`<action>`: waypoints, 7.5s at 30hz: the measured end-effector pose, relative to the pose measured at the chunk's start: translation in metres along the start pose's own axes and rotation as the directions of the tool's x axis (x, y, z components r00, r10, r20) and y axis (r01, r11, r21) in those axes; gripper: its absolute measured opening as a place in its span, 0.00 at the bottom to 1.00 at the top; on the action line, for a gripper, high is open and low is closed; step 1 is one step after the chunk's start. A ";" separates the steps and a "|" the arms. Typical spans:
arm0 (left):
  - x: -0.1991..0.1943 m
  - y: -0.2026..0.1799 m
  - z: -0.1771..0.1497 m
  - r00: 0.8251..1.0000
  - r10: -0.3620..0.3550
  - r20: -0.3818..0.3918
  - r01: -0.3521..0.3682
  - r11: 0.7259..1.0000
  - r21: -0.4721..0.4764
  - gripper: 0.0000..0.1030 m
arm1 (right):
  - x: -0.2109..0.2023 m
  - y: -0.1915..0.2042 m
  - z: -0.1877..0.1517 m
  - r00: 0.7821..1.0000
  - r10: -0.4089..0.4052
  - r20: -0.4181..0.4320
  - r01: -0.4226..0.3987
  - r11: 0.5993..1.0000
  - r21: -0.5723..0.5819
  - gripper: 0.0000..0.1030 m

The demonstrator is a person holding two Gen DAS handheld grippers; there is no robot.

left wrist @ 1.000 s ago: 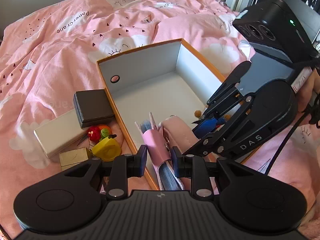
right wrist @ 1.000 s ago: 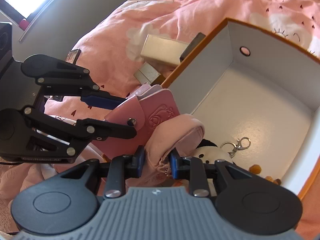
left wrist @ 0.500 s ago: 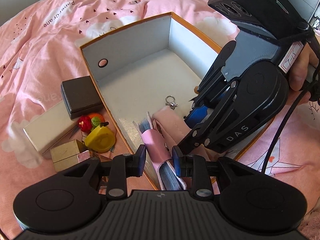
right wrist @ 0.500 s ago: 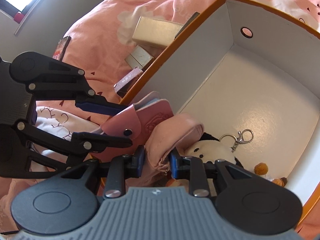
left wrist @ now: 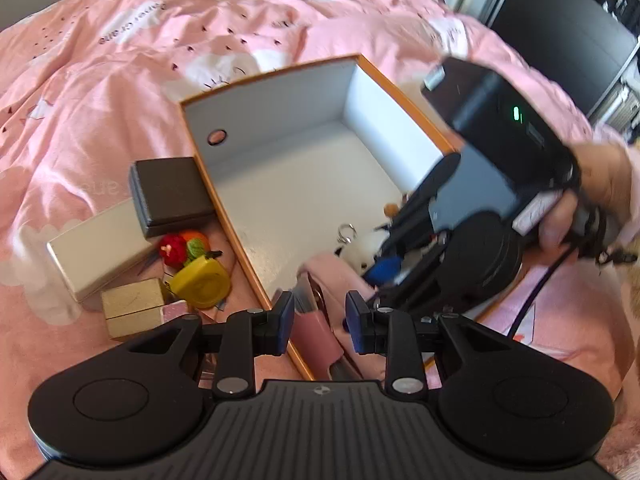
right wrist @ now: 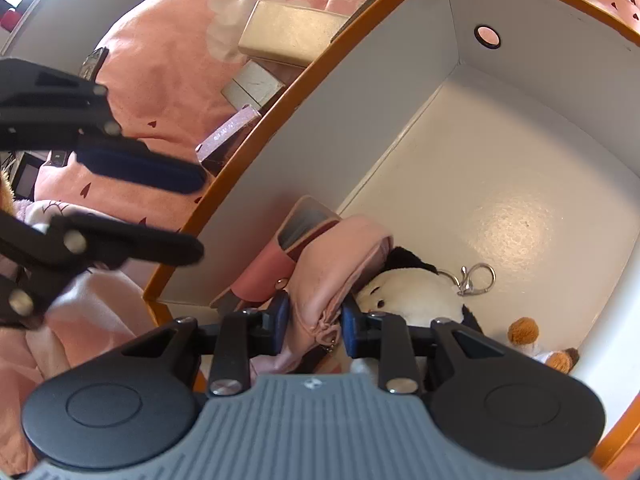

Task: Organize objects
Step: 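Place the pink pouch in the box with the right gripper while the left drops the brush in, then grasp the silver photo card box with the left gripper, then lift the photo card box with the left gripper while the right grasps a brown kraft box, then carry both boxes over the orange box while the left gripper releases the photo card box inside, then lower the brown kraft box into the orange box and open the right gripper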

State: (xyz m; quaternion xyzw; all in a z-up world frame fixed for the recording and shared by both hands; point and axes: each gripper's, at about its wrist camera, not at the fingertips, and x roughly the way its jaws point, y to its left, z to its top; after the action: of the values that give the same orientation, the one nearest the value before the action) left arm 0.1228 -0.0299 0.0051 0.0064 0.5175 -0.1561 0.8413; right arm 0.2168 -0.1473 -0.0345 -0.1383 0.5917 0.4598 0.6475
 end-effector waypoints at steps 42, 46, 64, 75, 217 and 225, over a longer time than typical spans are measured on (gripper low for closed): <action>-0.001 0.087 -0.081 0.987 0.094 0.134 -0.073 0.985 -0.156 0.52 | -0.025 0.126 0.025 0.779 -0.400 0.483 0.399 0.910 0.110 0.35; 0.016 0.086 -0.084 0.990 0.069 0.120 -0.049 0.985 -0.163 0.52 | -0.019 0.128 0.022 0.777 -0.410 0.478 0.399 0.908 0.132 0.35; 0.014 0.090 -0.096 0.989 0.071 0.130 -0.045 0.980 -0.195 0.24 | -0.009 0.125 0.028 0.782 -0.401 0.478 0.401 0.910 0.107 0.36; -0.044 0.118 -0.087 0.980 0.157 0.123 -0.115 0.949 -0.295 0.24 | 0.007 0.137 0.059 0.852 -0.348 0.390 0.425 0.896 -0.128 0.36; 0.143 -0.008 0.073 0.945 0.268 -0.187 -0.075 0.735 0.674 0.28 | -0.017 -0.060 -0.017 0.828 -0.368 0.423 -0.077 0.672 0.736 0.47; 0.097 0.014 0.073 0.984 0.158 -0.087 -0.090 0.848 0.522 0.30 | -0.016 -0.060 -0.018 0.841 -0.338 0.422 -0.101 0.668 0.737 0.47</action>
State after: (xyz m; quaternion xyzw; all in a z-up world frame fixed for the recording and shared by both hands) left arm 0.2302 -0.0538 -0.0479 0.2748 0.5076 -0.2332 0.7826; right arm 0.2534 -0.1994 -0.0473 0.2249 0.5140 0.1570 0.8127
